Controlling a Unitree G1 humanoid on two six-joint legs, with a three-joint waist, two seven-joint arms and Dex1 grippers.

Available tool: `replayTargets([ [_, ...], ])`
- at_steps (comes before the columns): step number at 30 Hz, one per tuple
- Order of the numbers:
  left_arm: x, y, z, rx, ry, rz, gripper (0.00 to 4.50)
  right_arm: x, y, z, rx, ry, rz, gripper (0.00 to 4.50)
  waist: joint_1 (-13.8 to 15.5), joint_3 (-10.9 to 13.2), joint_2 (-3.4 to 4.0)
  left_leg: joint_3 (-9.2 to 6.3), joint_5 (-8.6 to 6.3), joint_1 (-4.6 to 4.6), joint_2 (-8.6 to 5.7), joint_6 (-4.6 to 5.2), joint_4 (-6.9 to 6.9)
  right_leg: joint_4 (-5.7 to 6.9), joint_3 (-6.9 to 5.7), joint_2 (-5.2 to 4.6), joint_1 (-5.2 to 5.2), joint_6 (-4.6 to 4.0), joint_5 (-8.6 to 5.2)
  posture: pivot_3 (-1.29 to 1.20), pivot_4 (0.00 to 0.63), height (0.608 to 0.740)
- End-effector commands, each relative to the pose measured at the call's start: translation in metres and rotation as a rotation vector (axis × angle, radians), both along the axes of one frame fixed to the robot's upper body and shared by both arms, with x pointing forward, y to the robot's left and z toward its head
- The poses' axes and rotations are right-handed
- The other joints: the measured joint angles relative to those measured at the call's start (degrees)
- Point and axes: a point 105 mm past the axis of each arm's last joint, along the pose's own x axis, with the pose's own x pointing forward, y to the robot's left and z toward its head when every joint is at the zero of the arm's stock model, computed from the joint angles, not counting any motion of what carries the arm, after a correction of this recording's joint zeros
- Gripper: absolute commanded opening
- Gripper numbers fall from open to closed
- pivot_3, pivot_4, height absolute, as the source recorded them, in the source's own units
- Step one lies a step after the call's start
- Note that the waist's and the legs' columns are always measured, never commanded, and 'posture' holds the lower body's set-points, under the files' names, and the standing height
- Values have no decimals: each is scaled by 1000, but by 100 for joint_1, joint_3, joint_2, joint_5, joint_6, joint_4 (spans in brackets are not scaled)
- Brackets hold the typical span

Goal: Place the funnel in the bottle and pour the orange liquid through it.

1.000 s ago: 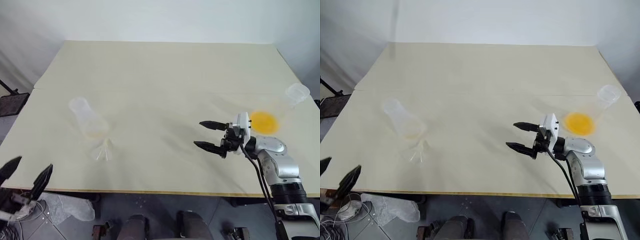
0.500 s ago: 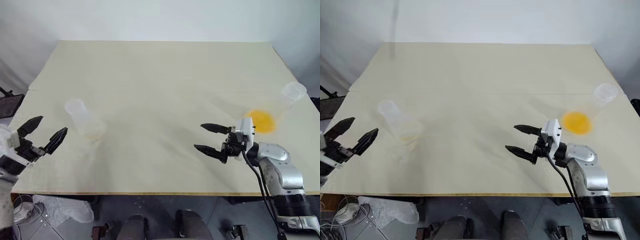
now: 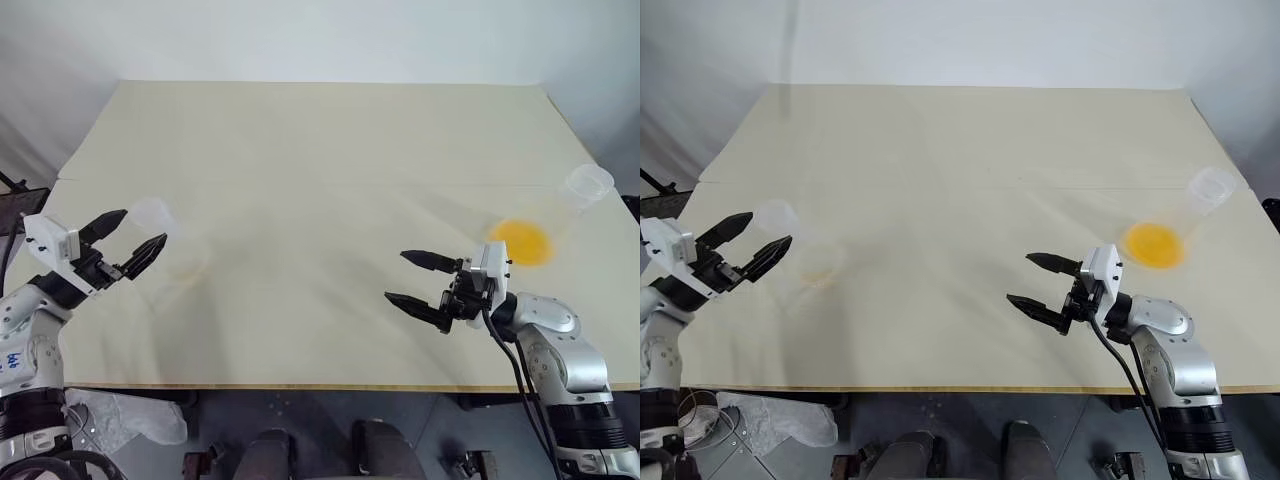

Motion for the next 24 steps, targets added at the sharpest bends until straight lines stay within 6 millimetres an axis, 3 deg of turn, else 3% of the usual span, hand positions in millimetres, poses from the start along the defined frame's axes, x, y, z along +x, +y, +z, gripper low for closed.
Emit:
replayTargets([
  [1, 6, 0, 8, 35, -39, -5, 4500, -4, 1, 11, 13, -42, 3, 4472, 3, 0, 0, -1, 0, -1, 0, 0, 1, 0, -16, 0, 0, 0, 0, 0, 150, 740],
  [7, 20, -6, 6, 34, -30, -34, 4500, -2, 3, 14, 13, -50, -2, 4472, 4, 0, 0, -5, 0, -6, 0, 0, 9, 1, -60, -3, 2, 1, 1, 0, 150, 740],
  [10, 22, -8, 2, 32, -13, -53, 3944, -2, 2, 15, 13, -52, -6, 4500, 1, 0, 0, -9, 0, -11, 0, 0, 19, 5, -76, -7, 1, 1, 1, 0, 150, 740],
  [15, 23, -12, 4, 18, -22, -90, 2460, -2, 1, 15, 11, -55, -16, 4500, 3, 0, 0, -23, 0, -23, 0, 0, 39, 9, -89, -8, 2, 2, 1, 0, 150, 740],
  [20, 25, -16, 12, 22, -40, -120, 2416, -1, -1, 17, 10, -59, -27, 4500, 5, 0, 0, -48, 0, -57, 0, 0, 79, 12, -93, -10, -2, 3, 2, 0, 150, 740],
  [24, 35, -45, 46, 53, -106, -236, 2410, 1, -6, 19, 1, -67, -38, 4500, 78, 2, -4, -69, 0, -82, -6, 0, 95, 11, -95, -12, -5, 10, 6, 0, 150, 740],
])
